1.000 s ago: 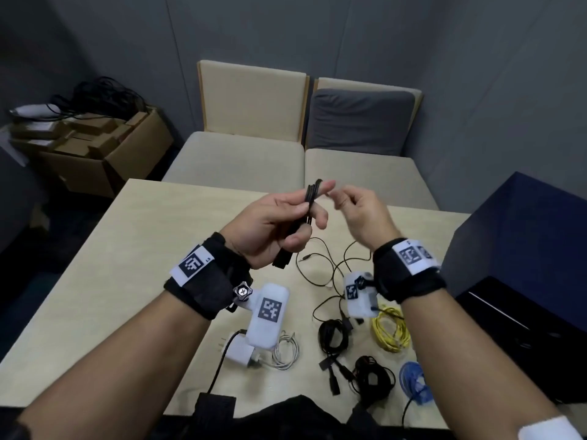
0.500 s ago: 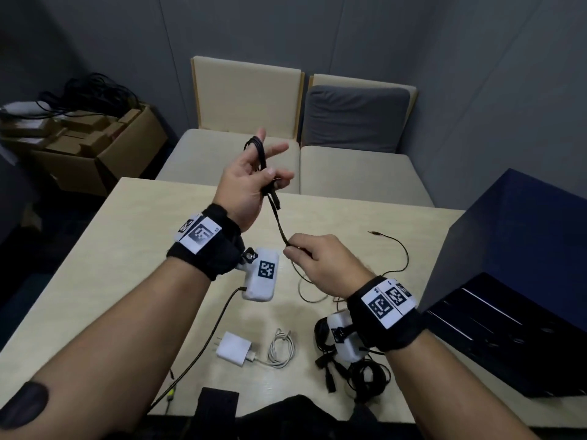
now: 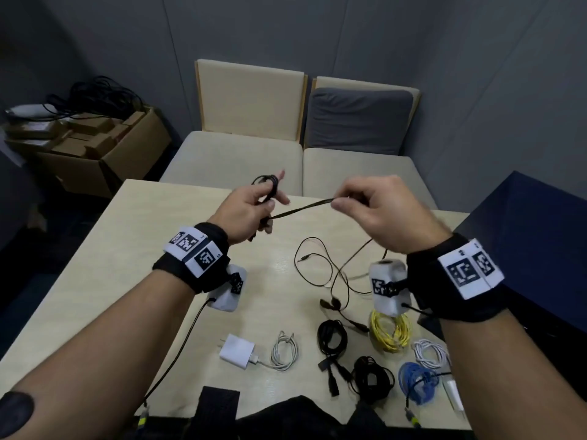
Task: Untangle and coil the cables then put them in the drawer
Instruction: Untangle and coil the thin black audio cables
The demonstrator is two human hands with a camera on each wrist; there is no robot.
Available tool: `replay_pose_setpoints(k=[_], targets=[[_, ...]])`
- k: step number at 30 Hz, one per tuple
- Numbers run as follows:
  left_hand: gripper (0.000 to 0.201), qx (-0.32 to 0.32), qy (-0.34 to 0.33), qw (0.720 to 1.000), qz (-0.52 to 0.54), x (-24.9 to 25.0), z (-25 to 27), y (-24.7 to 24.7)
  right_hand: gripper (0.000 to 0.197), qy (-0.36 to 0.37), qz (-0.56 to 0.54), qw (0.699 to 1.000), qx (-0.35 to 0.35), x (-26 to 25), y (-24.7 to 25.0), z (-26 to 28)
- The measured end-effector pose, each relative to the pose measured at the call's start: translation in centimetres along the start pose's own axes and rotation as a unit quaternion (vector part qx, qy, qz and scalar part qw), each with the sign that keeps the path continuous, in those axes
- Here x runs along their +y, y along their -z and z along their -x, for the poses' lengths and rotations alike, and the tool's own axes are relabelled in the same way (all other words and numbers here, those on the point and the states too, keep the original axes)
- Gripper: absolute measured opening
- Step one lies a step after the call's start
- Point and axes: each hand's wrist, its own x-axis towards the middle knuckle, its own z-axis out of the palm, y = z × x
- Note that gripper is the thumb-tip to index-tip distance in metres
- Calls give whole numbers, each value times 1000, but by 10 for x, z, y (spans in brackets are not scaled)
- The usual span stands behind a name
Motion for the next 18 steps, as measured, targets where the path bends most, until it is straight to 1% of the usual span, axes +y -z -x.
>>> replay_pose_setpoints(k=[1, 2, 4, 5, 7, 9, 11, 13, 15, 18], targets=[[33, -17, 4, 1000, -12, 3, 4, -1, 11, 5, 4, 1000, 15, 2, 4, -4], [24, -29, 4, 999, -22, 5, 6, -3, 12, 10, 7, 999, 32, 5, 6, -7], [43, -35, 5, 999, -37, 13, 13, -8, 14, 18, 9, 998, 65, 11, 10, -14], [48, -42, 6, 999, -30, 18, 16, -11, 14, 19, 8, 996, 81, 14, 12, -17], [46, -67, 9, 998, 2, 24, 23, -18, 14, 14, 3, 994, 106, 19, 17, -22], [43, -100, -1, 994, 42, 26, 28, -25, 15, 0, -4, 994, 111, 24, 19, -27], [39, -133, -16, 985, 112, 28, 31, -29, 16, -16, -27, 993, 113, 27, 17, -32], [33, -156, -9, 962, 225, 34, 31, -31, 17, -31, -64, 990, 121, 28, 12, -35], [37, -174, 1, 929, 328, 44, 30, -31, 23, -46, -99, 986, 124, 29, 5, -36], [40, -198, -1, 874, 443, 58, 25, -29, 35, -60, -120, 985, 109, 29, -12, -33]])
